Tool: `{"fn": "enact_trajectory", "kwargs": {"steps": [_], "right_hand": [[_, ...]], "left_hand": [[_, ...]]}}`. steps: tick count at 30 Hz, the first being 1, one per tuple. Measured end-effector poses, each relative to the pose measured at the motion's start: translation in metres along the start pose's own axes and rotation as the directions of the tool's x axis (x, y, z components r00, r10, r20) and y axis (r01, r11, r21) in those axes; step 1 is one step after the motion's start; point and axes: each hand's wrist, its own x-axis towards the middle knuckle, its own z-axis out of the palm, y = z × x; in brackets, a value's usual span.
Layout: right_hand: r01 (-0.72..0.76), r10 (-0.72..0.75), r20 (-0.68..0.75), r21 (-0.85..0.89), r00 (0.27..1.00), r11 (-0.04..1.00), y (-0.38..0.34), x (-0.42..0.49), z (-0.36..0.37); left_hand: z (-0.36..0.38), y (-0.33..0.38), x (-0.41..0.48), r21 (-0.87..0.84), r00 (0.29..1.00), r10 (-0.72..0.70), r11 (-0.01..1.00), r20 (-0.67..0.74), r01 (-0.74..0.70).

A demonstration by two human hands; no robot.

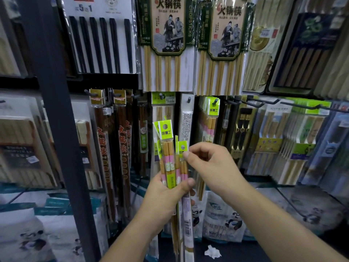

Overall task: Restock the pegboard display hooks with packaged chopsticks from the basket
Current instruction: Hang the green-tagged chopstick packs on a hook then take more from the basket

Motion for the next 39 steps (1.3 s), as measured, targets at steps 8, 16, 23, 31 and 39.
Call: {"fn": "enact_trajectory", "kwargs": {"steps": [8,16,23,31,39], "right_hand": [[0.073,-0.051,-0.186,0.111,0.981,0.991,-0.018,0.012,-0.019],[0.022,0.051,-0.382,0.184,0.923,0.983,-0.037,0.041,-0.039],[-0.022,0.103,-0.392,0.206,0.914,0.978,-0.038,0.051,-0.039],[-0.014,0.088,-0.393,0.188,0.915,0.982,-0.036,0.058,-0.04],[0.009,0.03,-0.451,0.084,0.892,0.996,-0.019,0.055,-0.042]], "left_hand": [[-0.002,-0.001,0.004,-0.011,0.993,-0.049,0.999,-0.105,0.048],[-0.001,0.003,0.001,-0.051,0.995,-0.053,0.997,-0.085,0.049],[-0.004,-0.001,0.002,0.049,0.998,-0.012,0.999,-0.066,0.016],[-0.005,-0.004,0.004,0.069,0.998,-0.034,0.997,-0.052,0.037],[-0.001,-0.001,0.002,-0.108,0.997,-0.072,0.992,-0.023,0.069]]}}
